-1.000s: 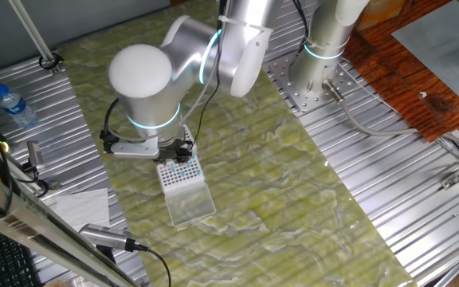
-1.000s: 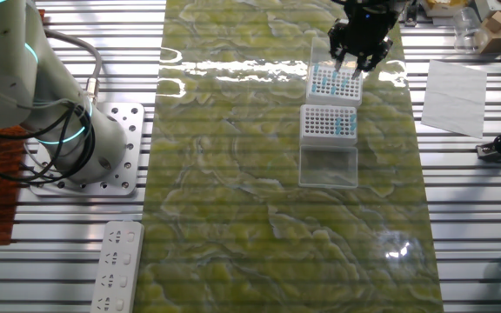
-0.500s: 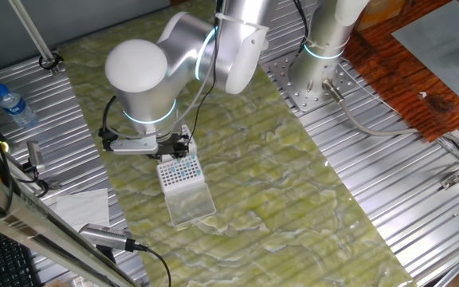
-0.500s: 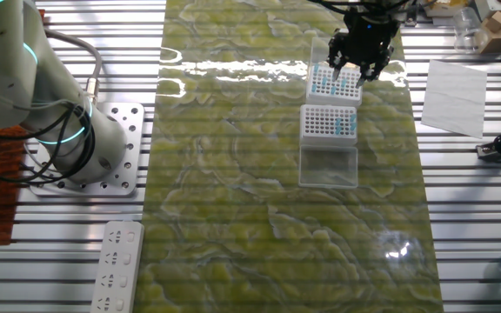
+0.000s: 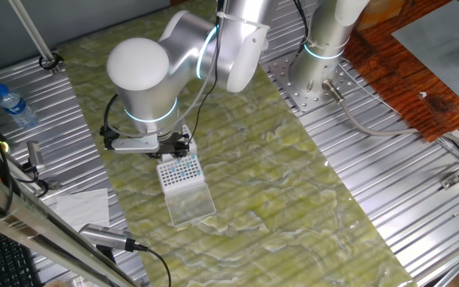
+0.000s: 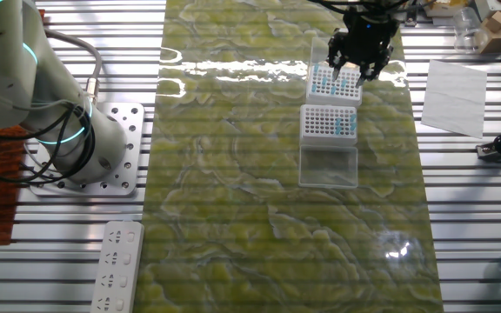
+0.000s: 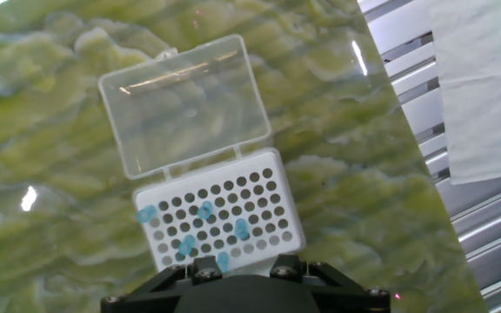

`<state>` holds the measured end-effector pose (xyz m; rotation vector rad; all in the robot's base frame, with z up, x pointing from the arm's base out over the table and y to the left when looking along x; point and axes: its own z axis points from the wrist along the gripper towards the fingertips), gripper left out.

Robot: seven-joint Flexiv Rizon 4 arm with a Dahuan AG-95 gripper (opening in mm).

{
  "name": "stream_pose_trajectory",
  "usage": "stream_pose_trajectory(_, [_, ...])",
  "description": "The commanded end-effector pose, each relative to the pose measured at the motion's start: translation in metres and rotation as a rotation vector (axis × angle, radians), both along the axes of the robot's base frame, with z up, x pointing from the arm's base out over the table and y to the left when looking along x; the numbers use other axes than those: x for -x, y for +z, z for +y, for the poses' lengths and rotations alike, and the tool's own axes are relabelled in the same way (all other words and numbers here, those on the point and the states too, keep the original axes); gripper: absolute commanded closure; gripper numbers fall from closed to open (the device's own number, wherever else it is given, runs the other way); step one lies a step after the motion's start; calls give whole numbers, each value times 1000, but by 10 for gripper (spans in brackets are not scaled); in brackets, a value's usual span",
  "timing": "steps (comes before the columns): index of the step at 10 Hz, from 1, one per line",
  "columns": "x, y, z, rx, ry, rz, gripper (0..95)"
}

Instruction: Transfer all medium pipette tips from one holder to another

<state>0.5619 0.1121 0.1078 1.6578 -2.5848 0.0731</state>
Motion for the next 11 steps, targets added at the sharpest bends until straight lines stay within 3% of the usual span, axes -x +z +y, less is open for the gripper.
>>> stream_pose_trajectory(1, [1, 1, 0, 0, 0, 0, 570])
stream_pose_trajectory(10, [1, 1, 0, 0, 0, 0, 570])
stream_pose_trajectory(11, [1, 1, 0, 0, 0, 0, 760])
